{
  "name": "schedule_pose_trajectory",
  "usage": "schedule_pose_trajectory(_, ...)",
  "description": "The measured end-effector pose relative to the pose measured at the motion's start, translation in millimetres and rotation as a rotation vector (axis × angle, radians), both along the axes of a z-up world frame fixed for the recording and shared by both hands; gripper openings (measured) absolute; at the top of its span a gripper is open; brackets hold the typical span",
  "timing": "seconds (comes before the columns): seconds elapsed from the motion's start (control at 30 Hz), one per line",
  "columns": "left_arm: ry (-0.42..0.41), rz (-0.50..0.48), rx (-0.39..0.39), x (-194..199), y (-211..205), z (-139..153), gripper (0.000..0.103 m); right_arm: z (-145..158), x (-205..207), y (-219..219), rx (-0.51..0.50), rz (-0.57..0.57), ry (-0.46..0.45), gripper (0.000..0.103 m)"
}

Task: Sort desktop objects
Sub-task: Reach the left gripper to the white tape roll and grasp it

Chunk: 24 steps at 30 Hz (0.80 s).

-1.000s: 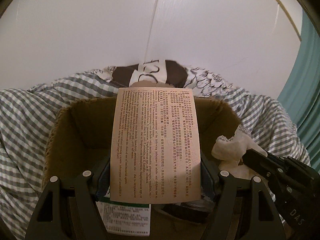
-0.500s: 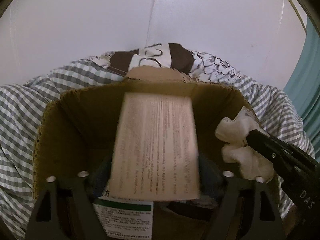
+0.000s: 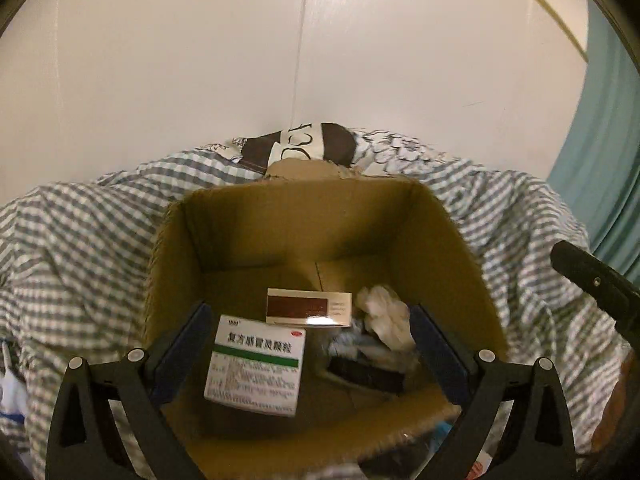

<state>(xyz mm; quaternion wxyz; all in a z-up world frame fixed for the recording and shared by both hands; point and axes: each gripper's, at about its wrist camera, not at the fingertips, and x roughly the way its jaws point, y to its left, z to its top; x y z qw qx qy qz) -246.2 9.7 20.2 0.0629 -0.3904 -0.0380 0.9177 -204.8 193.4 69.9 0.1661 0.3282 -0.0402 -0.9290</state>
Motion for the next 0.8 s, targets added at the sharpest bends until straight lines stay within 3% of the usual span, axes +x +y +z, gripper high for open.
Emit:
schedule_pose_trajectory(0.17,-0.015,-0.005,0.035,44,2,5,0.101,20,52,17,0.035,-0.025,-0.003,0.043)
schedule_pose_trajectory(0.33,-0.046,0.004,0.044,92,2,-9,0.101,18,96,28,0.058,-0.036,-0.018,0.046)
schedule_pose_trajectory(0.53,-0.100,-0.019,-0.003,139,8,-49,0.101,-19,136,30,0.090,-0.044,-0.062,0.047)
schedule_pose_trajectory(0.8,-0.235,-0.077,0.018,170,24,-114,0.101,-92,159,48,0.075,-0.103,-0.209,0.047)
